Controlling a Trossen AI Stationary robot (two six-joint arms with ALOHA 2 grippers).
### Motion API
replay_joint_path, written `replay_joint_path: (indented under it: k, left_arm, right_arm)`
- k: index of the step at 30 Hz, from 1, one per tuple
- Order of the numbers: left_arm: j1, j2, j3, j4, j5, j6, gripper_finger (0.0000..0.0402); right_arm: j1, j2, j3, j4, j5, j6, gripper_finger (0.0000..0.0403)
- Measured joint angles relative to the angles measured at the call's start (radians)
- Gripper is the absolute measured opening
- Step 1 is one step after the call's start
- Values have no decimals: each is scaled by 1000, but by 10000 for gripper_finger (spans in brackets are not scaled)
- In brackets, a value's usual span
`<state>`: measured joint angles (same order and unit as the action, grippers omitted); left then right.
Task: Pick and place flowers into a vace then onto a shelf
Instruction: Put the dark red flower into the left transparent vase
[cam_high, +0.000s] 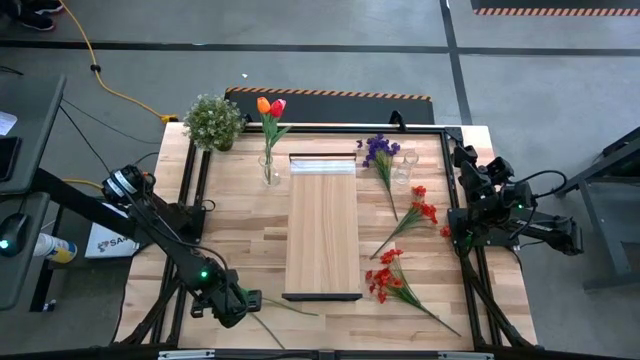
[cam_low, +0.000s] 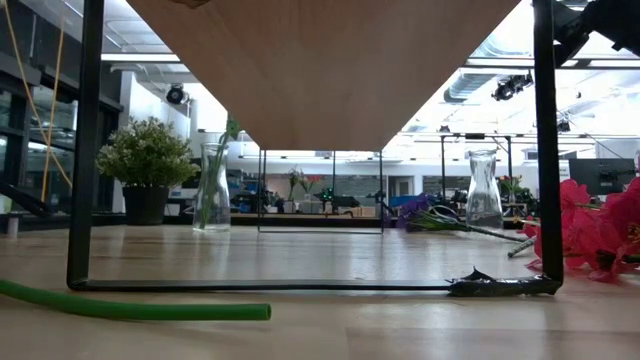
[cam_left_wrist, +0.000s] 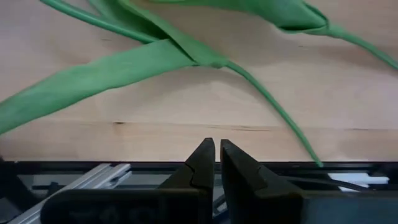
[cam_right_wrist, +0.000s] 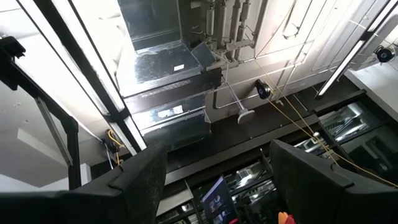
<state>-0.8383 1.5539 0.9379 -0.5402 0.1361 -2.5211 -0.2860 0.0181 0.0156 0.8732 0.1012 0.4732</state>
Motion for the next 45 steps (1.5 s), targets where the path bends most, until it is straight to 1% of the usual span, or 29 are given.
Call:
replay_joint_path:
  k: [7, 11, 13, 17, 26, 30, 34, 45]
  left_arm:
    - [0, 0, 0, 3, -23, -1, 63]
    - [0, 0, 0, 9, -70, -1, 63]
    - [0, 0, 0, 7, -75, -1, 71]
    - [0, 0, 0, -7, -76, -1, 108]
    - [0, 0, 0, -14, -59, -1, 227]
    - [0, 0, 0, -25, -56, -1, 256]
    - [0, 22, -1, -26, -48, -2, 259]
    - [4, 103, -1, 50, -41, -16, 222]
  right_arm:
    - [0, 0, 0, 0, 0, 1, 271]
    - [0, 0, 0, 0, -1, 0, 272]
    - [0, 0, 0, 0, -1, 0, 271]
    - [0, 0, 0, 0, -1, -1, 272]
    - [0, 0, 0, 1, -1, -2, 272]
    - [0, 0, 0, 1, -1, -2, 271]
    - [0, 0, 0, 0, -1, -2, 271]
    - [0, 0, 0, 7, 4, -2, 273]
